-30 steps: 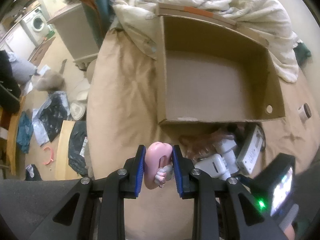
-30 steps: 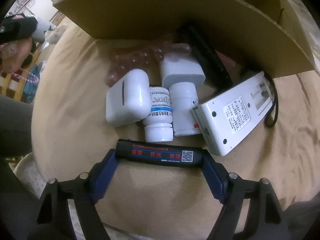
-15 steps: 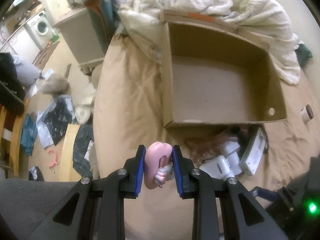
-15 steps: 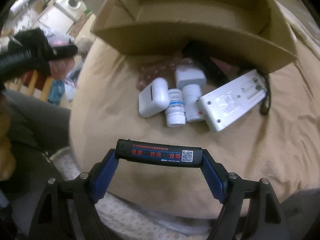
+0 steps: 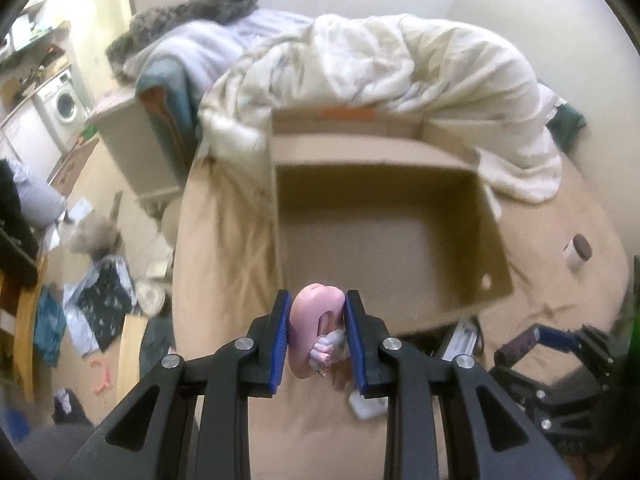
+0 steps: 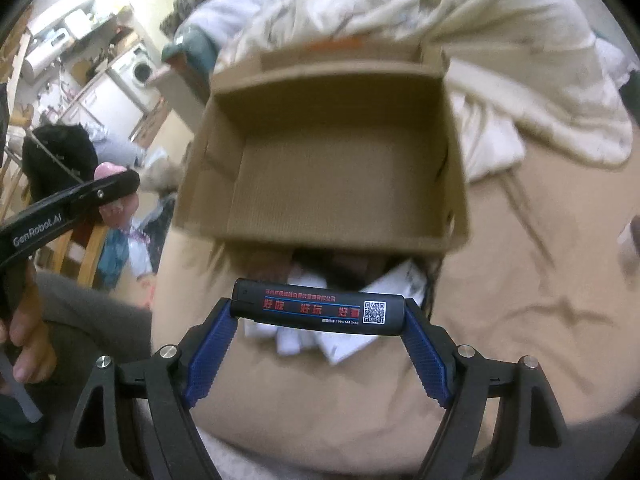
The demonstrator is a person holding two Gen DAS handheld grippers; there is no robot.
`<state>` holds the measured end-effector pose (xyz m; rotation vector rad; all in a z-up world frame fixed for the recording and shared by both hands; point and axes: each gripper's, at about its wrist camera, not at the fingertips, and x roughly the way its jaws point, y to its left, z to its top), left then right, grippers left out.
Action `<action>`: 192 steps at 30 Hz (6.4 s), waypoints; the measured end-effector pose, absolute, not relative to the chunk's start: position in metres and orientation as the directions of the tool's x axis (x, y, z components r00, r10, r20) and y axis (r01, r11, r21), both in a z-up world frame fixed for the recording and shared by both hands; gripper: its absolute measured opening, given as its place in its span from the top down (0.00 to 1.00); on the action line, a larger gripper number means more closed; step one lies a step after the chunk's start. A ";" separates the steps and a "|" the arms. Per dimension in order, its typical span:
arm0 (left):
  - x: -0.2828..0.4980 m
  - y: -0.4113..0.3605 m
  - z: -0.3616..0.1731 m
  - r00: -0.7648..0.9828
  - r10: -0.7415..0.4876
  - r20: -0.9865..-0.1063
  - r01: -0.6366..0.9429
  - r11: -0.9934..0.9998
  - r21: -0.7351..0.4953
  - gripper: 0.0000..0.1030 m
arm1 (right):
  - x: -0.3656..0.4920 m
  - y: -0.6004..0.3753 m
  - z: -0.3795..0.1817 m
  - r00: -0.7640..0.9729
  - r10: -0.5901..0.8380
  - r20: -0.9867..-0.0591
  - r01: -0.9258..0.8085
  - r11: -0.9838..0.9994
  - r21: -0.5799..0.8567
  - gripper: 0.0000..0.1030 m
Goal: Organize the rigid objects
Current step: 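Carry both items into the box and open both tools to release them, then withdraw both tools from the box back toward the remaining items, then grasp the white earbud case with the left tool while the right tool grasps the white remote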
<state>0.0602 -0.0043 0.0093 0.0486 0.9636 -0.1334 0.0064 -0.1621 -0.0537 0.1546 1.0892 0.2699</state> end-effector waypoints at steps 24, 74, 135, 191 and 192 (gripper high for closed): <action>0.147 -0.047 -0.086 0.500 -0.059 -0.864 0.209 0.977 0.054 0.77 | 0.093 -0.184 -0.086 0.488 0.256 -0.834 -0.133 0.967 0.219 0.16; 0.141 -0.046 -0.090 0.412 -0.005 -0.911 0.151 0.986 0.063 0.31 | 0.095 -0.196 -0.103 0.421 0.180 -0.889 -0.056 0.983 0.173 0.00; 0.062 0.042 -0.081 0.357 0.012 -0.934 -0.082 0.996 -0.018 0.31 | 0.011 -0.228 -0.075 0.493 0.256 -0.832 0.035 0.949 0.313 0.00; 0.050 0.001 -0.082 0.350 -0.044 -0.936 0.138 0.990 0.005 0.50 | 0.029 -0.206 -0.192 0.168 0.455 -0.874 0.315 0.816 0.485 0.25; 0.049 -0.001 -0.082 0.352 -0.047 -0.935 0.139 0.990 0.003 0.50 | 0.028 -0.206 -0.195 0.164 0.432 -0.887 0.328 0.824 0.462 0.25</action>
